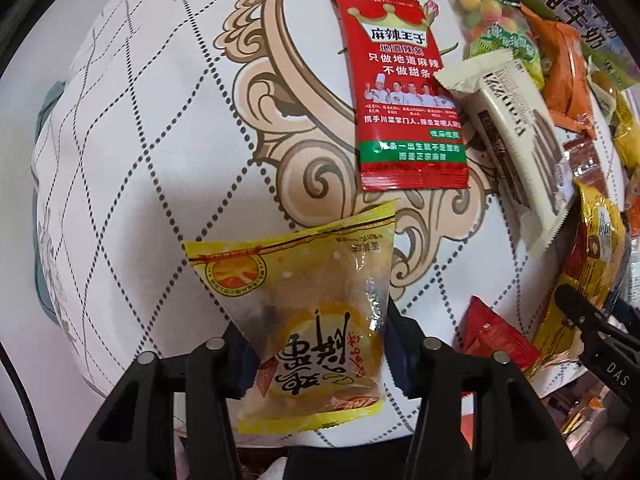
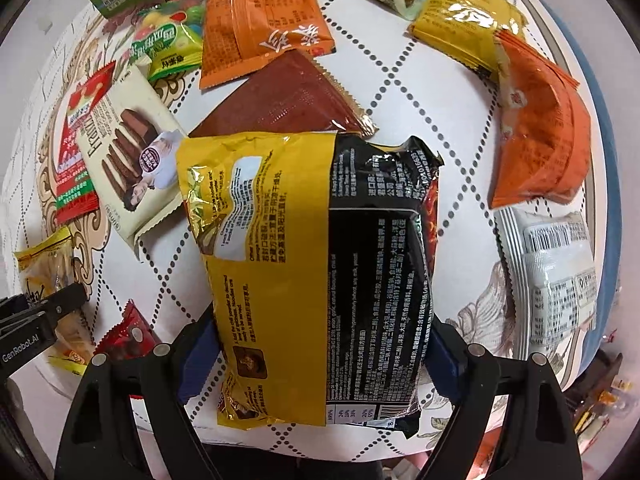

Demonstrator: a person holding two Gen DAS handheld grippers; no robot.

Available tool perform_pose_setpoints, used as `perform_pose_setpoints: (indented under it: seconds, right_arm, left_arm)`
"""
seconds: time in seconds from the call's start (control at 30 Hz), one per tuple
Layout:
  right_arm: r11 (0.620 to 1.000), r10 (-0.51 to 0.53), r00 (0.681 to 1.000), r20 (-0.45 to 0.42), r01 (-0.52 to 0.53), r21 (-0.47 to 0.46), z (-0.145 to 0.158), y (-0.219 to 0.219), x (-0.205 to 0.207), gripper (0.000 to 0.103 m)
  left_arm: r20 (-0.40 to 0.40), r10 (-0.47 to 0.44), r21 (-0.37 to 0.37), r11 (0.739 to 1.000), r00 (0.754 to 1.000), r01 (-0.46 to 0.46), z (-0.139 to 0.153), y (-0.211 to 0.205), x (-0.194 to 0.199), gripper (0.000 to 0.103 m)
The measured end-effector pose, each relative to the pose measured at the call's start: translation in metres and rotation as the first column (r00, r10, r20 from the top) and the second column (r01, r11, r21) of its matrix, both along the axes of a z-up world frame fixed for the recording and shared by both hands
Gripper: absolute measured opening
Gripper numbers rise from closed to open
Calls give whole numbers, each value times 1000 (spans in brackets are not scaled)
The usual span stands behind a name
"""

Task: Organize snacks
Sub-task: 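Carry both bags into the cardboard box and open both tools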

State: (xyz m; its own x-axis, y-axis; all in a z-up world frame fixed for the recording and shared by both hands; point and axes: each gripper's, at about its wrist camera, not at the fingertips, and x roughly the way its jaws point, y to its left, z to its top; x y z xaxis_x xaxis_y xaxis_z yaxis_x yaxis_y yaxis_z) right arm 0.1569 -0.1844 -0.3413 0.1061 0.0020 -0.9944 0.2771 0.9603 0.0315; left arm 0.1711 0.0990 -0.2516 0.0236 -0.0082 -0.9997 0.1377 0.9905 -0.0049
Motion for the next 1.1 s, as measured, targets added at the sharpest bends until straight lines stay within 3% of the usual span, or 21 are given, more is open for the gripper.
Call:
perform_pose_setpoints:
  seconds: [0.17, 0.3, 0.53, 0.6, 0.77, 0.93, 1.1]
  right_arm:
    - [997, -16, 999, 39, 13, 71, 25, -13, -22, 89]
    - [991, 19, 996, 86, -30, 127, 51, -33, -37, 89]
    - [972, 57, 980, 191, -98, 212, 141, -62, -19, 89]
    - [966, 63, 970, 234, -118, 230, 171, -81, -13, 89]
    - [961, 92, 944, 318, -167, 218, 223, -101, 52, 89]
    - [961, 104, 937, 332, -181, 211, 247, -141, 134, 89]
    - [962, 100, 959, 267, -162, 221, 225, -178, 216, 89]
  left_arm:
    - [9, 16, -31, 999, 1000, -15, 28, 5, -22, 47]
    - [32, 29, -77, 997, 999, -26, 67, 9, -40, 46]
    - [137, 53, -223, 975, 989, -22, 178, -26, -34, 46]
    - [160, 51, -261, 965, 986, -7, 204, -42, -14, 46]
    - [208, 18, -306, 951, 978, 48, 255, -93, 62, 46]
    - [216, 8, -264, 963, 976, 50, 251, -149, 169, 46]
    - [102, 26, -246, 969, 994, 0, 207, -181, 272, 46]
